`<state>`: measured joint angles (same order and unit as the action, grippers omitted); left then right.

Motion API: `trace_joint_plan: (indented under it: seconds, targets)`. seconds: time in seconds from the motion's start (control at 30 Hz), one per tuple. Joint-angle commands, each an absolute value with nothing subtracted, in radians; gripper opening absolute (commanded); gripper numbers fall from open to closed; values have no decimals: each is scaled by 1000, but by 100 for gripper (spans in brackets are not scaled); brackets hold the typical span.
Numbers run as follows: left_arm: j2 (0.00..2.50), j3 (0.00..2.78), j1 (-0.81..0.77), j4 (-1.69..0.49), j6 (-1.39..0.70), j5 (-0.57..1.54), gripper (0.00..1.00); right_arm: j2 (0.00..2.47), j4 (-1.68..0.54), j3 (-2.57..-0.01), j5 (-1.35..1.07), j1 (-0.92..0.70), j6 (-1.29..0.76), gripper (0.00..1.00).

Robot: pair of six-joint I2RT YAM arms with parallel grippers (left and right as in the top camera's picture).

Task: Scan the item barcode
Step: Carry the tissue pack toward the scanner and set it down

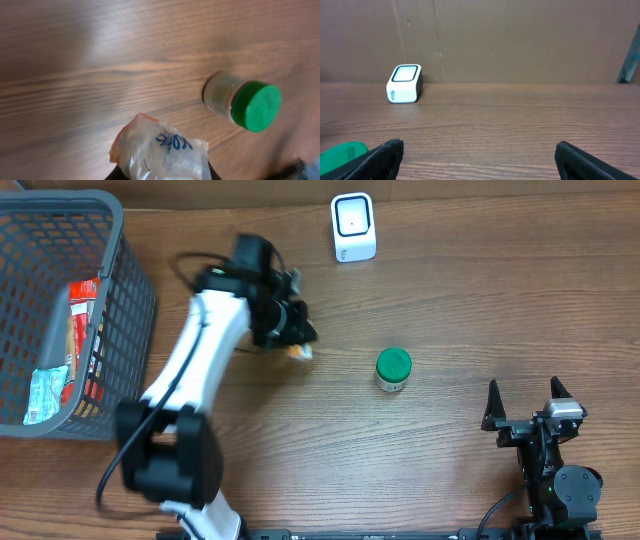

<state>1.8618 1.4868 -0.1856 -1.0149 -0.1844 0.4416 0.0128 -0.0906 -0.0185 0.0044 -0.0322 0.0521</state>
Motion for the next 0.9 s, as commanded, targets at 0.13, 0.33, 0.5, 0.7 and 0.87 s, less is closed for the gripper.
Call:
trace_joint_plan:
  seconds: [0.13, 0.33, 0.5, 0.7, 0.87]
  targets:
    - [2043, 1426, -236, -924, -134, 569, 26, 3, -83, -8, 5, -27, 54, 100]
    - [2066, 1426, -239, -910, -134, 490, 52, 3, -83, -7, 5, -27, 54, 100]
    - [2066, 1438, -235, -914, -135, 491, 58, 3, -83, -7, 5, -27, 54, 100]
    - [2057, 1536, -241, -993, -134, 490, 67, 3, -83, -8, 5, -27, 54, 100]
    - [2016, 1615, -253, -1065, -149, 448, 72, 3, -83, -8, 5, -27, 54, 100]
